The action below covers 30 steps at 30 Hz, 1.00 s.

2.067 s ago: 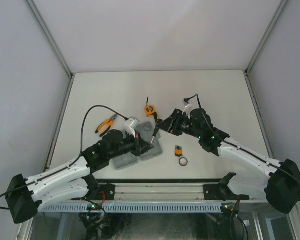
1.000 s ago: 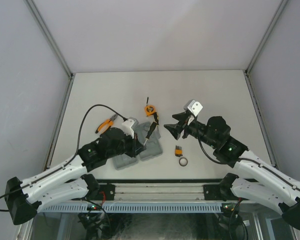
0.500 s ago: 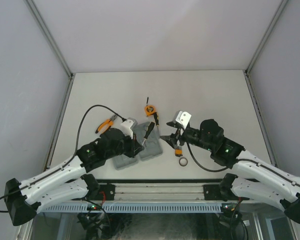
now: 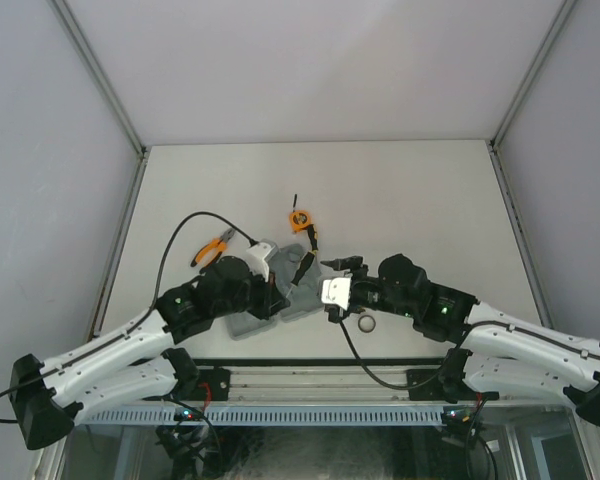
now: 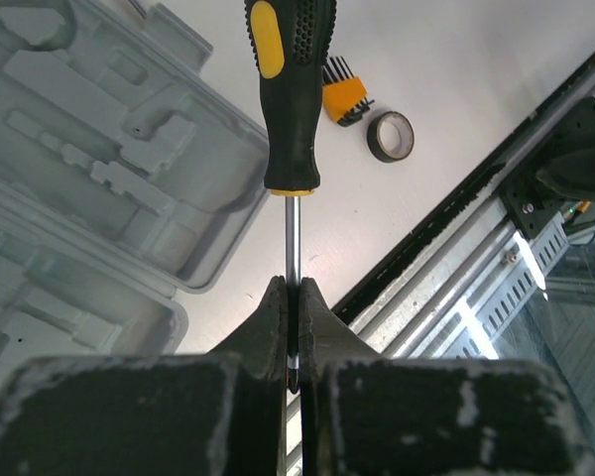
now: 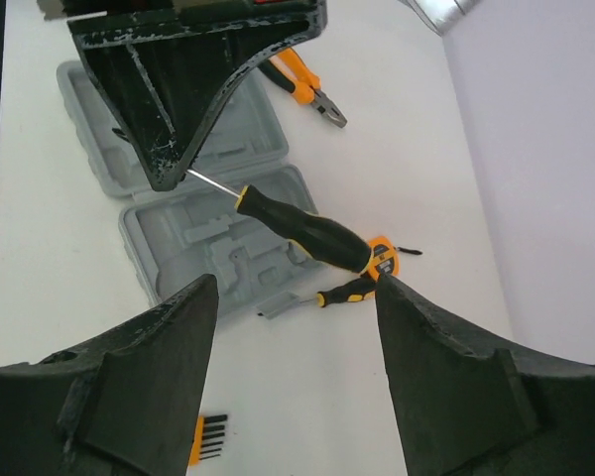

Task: Sort the tools into containers
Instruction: Adjust the screwdriver.

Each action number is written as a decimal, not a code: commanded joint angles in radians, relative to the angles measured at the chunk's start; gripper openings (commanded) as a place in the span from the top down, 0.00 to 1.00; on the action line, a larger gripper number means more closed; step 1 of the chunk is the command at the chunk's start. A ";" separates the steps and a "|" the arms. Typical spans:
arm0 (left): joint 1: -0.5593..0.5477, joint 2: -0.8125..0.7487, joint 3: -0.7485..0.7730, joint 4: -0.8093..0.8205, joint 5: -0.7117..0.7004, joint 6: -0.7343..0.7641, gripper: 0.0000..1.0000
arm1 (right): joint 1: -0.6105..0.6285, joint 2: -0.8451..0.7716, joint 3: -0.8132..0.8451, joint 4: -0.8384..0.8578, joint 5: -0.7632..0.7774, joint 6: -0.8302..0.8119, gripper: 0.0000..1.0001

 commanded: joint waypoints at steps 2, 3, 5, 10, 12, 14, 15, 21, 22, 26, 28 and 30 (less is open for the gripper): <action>-0.022 0.026 0.089 0.016 0.084 0.039 1.00 | 0.014 -0.011 0.016 -0.039 -0.029 -0.169 0.35; -0.028 0.033 0.094 0.013 0.090 0.044 1.00 | 0.014 -0.008 0.016 -0.048 -0.034 -0.192 0.35; -0.038 0.042 0.104 0.006 0.100 0.052 1.00 | 0.015 0.002 0.019 -0.066 -0.039 -0.217 0.35; -0.064 0.069 0.131 -0.015 0.107 0.073 1.00 | 0.018 0.028 0.027 -0.098 -0.045 -0.259 0.36; -0.073 0.078 0.142 -0.025 0.111 0.084 1.00 | 0.021 0.044 0.030 -0.108 -0.048 -0.274 0.36; -0.084 0.086 0.154 -0.037 0.113 0.095 1.00 | 0.025 0.063 0.037 -0.123 -0.043 -0.296 0.37; -0.090 0.092 0.162 -0.042 0.113 0.100 1.00 | 0.028 0.072 0.041 -0.132 -0.038 -0.307 0.37; -0.119 0.125 0.196 -0.079 0.121 0.126 1.00 | 0.031 0.121 0.060 -0.171 -0.019 -0.356 0.39; -0.123 0.127 0.200 -0.085 0.119 0.131 1.00 | 0.031 0.126 0.062 -0.178 -0.015 -0.361 0.40; -0.129 0.123 0.208 -0.098 0.118 0.147 1.00 | 0.030 0.141 0.062 -0.210 0.003 -0.367 0.44; -0.129 0.123 0.215 -0.105 0.124 0.156 1.00 | 0.029 0.148 0.063 -0.221 0.011 -0.366 0.45; -0.131 0.125 0.219 -0.110 0.129 0.164 1.00 | 0.029 0.154 0.063 -0.226 0.018 -0.364 0.48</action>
